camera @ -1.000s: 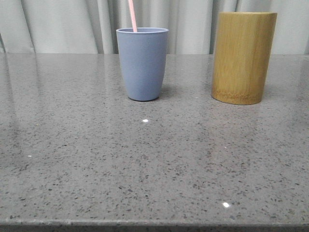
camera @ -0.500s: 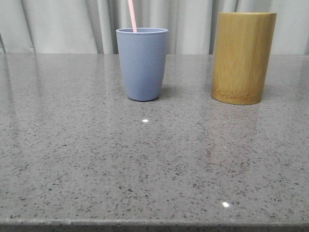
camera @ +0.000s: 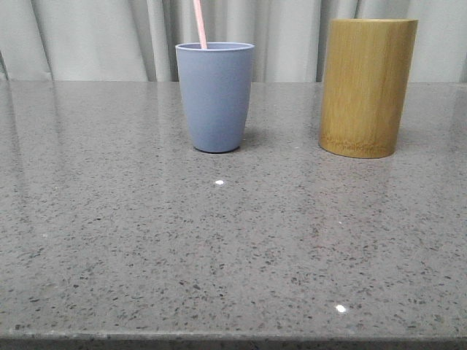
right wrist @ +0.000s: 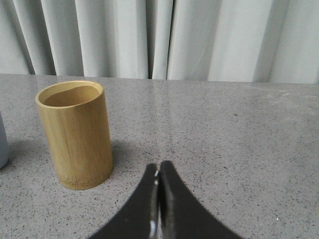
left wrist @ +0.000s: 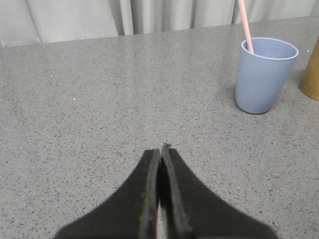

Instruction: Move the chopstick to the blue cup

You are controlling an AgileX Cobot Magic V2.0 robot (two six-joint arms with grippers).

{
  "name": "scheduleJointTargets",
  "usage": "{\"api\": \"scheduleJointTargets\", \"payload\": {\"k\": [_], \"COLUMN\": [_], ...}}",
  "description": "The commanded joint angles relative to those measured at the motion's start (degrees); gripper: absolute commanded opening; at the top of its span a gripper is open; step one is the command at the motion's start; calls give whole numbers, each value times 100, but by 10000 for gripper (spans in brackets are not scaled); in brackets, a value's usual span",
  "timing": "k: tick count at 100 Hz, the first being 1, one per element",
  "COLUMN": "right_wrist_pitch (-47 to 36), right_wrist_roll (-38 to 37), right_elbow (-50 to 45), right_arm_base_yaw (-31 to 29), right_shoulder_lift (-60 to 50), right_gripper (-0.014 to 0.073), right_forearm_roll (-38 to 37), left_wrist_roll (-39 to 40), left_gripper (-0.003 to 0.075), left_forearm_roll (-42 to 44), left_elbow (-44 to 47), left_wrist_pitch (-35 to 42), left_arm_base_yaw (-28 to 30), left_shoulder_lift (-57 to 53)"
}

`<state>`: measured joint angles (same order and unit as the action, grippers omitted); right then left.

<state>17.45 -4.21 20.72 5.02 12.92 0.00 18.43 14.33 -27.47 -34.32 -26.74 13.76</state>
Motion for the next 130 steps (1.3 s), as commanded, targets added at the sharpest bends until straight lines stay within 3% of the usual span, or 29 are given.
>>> {"api": "scheduleJointTargets", "payload": {"k": [1,130], "right_wrist_pitch": [-465,-450], "right_wrist_roll": [35,35], "right_elbow": [97,97], "right_arm_base_yaw": [-35,-35], "right_shoulder_lift": [-68,-81], "right_gripper": [-70,-70], "right_forearm_roll": [-42,-42], "left_wrist_roll": [52,52], "left_gripper": [-19,-19], "left_forearm_roll": [76,170], "left_elbow": [-76,7], "left_wrist_pitch": [406,379], "left_arm_base_yaw": [-36,105], "left_shoulder_lift": [-144,-261]}}
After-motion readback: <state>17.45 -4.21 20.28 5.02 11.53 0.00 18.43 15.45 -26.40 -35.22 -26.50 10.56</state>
